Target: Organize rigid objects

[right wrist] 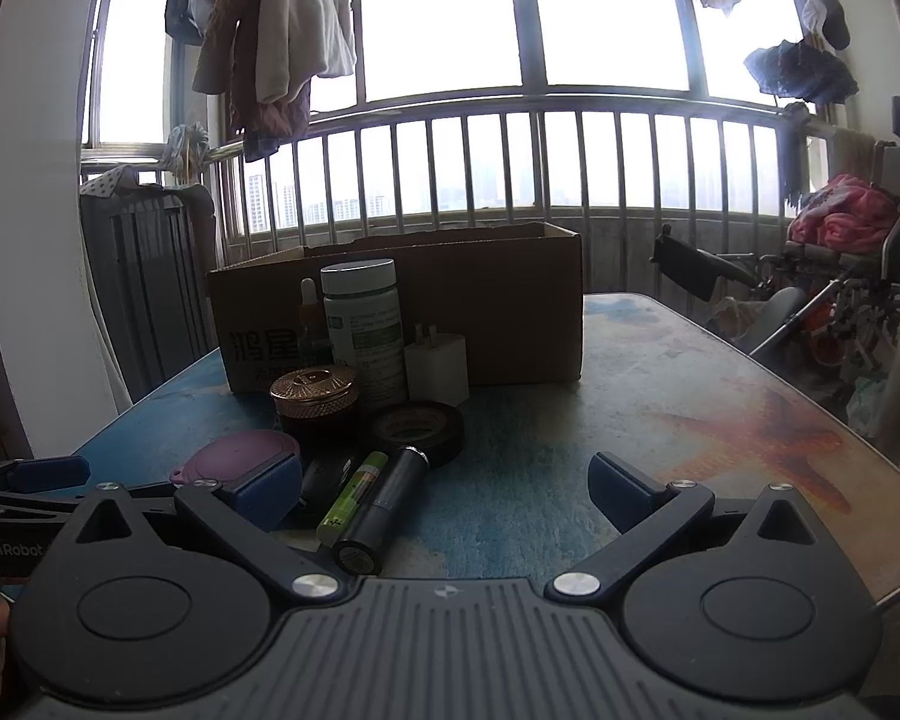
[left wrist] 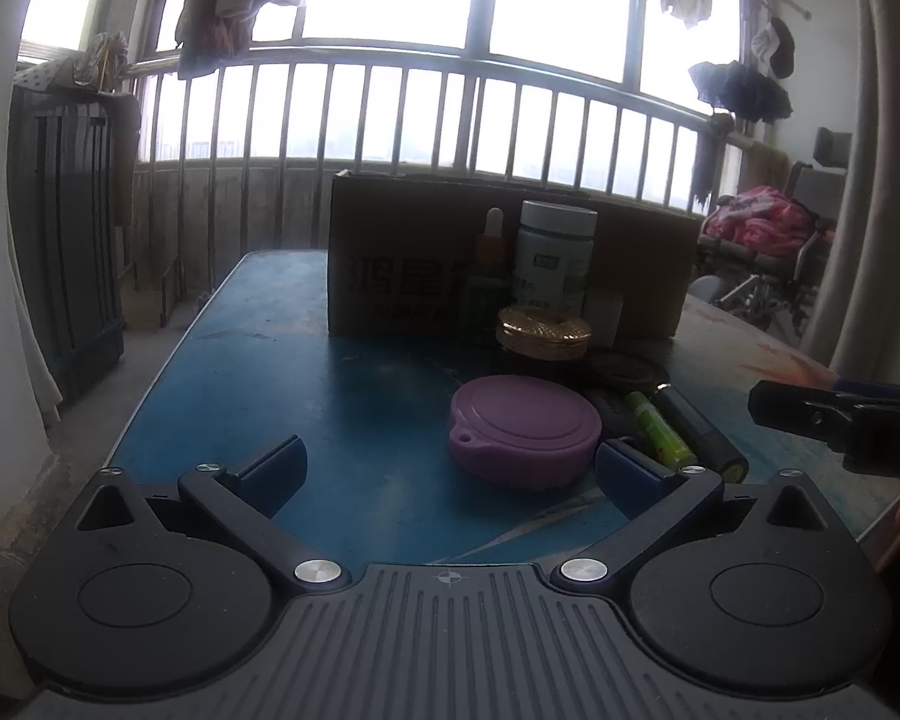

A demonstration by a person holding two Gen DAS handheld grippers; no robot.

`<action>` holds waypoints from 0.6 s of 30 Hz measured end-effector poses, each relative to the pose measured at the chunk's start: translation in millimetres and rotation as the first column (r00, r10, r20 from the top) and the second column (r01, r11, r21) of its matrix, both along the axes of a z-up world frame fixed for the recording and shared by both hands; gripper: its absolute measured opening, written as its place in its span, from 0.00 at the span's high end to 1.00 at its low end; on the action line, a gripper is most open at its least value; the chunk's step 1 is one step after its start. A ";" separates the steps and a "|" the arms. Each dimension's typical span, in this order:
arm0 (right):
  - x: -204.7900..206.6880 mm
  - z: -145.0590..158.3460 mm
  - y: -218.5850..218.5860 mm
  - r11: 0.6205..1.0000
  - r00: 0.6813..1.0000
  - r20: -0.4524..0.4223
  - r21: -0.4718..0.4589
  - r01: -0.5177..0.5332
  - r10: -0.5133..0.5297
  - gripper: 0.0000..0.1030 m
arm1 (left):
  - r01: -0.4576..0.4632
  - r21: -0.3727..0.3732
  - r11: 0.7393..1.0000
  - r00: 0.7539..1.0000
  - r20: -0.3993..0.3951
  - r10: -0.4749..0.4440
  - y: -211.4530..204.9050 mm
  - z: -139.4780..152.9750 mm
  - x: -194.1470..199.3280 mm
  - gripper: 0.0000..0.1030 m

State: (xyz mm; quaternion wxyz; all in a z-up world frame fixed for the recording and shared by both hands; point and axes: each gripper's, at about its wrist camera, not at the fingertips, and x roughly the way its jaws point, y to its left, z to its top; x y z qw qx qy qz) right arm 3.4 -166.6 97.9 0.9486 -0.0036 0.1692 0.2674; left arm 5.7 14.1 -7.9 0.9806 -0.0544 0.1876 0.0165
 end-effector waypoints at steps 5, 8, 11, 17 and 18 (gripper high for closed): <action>0.0 0.0 -0.1 1.000 1.000 0.000 0.000 0.000 0.000 0.00 | 0.000 0.008 1.000 1.000 0.000 0.000 0.1 -0.4 0.1 0.00; 0.2 -0.1 -0.1 1.000 1.000 -0.001 0.001 0.000 0.000 0.00 | -0.001 0.014 1.000 1.000 -0.001 0.001 -0.1 -0.6 -0.1 0.00; 0.2 -0.1 -0.1 1.000 1.000 -0.001 0.001 -0.001 0.001 0.00 | -0.003 0.018 1.000 1.000 -0.002 0.003 -0.8 -0.4 0.3 0.00; 0.3 -0.1 -0.3 1.000 1.000 0.000 0.001 0.000 0.000 0.00 | -0.004 0.025 1.000 1.000 -0.003 0.004 -1.6 -0.4 0.4 0.00; 0.3 -0.2 -0.3 1.000 1.000 0.000 0.000 0.000 0.000 0.00 | -0.004 0.026 1.000 1.000 -0.003 0.004 -1.5 -0.4 0.4 0.00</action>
